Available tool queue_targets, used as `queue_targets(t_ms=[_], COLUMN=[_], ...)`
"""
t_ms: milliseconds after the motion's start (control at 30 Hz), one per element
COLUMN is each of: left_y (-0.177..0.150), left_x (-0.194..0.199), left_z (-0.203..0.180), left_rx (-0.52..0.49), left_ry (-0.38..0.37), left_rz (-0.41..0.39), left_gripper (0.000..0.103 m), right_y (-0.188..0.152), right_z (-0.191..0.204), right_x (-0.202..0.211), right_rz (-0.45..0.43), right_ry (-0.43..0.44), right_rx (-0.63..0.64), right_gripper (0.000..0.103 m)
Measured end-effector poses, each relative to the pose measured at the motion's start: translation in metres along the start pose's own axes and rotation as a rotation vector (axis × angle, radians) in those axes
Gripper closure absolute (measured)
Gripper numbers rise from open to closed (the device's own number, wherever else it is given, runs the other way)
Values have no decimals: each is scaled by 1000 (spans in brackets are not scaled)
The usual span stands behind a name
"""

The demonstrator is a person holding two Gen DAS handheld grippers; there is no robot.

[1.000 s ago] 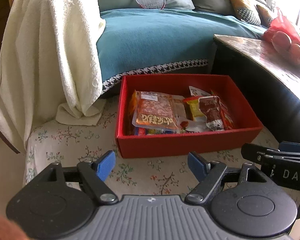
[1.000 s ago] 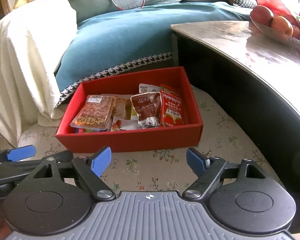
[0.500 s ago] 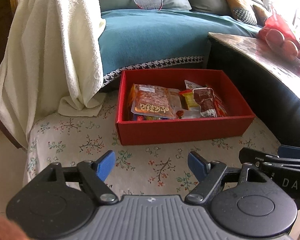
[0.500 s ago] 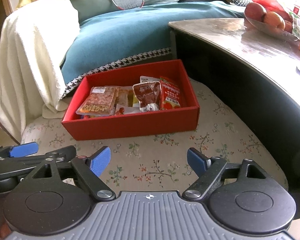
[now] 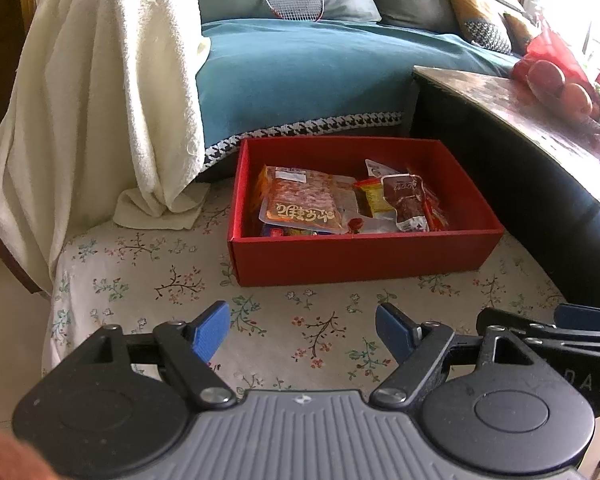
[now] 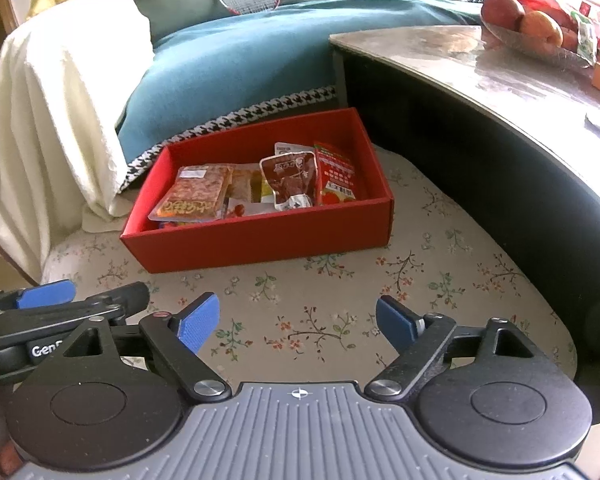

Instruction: Organize snacks

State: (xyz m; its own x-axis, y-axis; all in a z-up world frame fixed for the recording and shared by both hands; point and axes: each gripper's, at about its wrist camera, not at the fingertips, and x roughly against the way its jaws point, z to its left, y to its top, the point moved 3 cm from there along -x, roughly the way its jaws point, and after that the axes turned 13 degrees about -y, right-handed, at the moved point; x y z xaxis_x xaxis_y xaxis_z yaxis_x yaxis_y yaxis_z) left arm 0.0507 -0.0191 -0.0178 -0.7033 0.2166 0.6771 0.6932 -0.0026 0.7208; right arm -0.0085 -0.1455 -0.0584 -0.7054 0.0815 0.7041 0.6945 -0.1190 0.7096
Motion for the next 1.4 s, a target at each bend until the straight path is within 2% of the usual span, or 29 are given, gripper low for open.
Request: queue_targets(t_ms=[600, 900, 1400], left_y=[-1, 0, -1], left_x=[0, 2, -1], left_z=[-4, -2, -5], left_rx=[-16, 8, -8], left_ry=[-16, -35, -18], left_rz=[-8, -25, -18], left_gripper=[29, 29, 29], right_y=[0, 1, 2], right_z=[-8, -9, -7], right_x=[-11, -8, -8], right_rz=[31, 31, 40], right_ry=[-18, 12, 38], right_rx=[-26, -40, -45], right_gripper=[13, 13, 13])
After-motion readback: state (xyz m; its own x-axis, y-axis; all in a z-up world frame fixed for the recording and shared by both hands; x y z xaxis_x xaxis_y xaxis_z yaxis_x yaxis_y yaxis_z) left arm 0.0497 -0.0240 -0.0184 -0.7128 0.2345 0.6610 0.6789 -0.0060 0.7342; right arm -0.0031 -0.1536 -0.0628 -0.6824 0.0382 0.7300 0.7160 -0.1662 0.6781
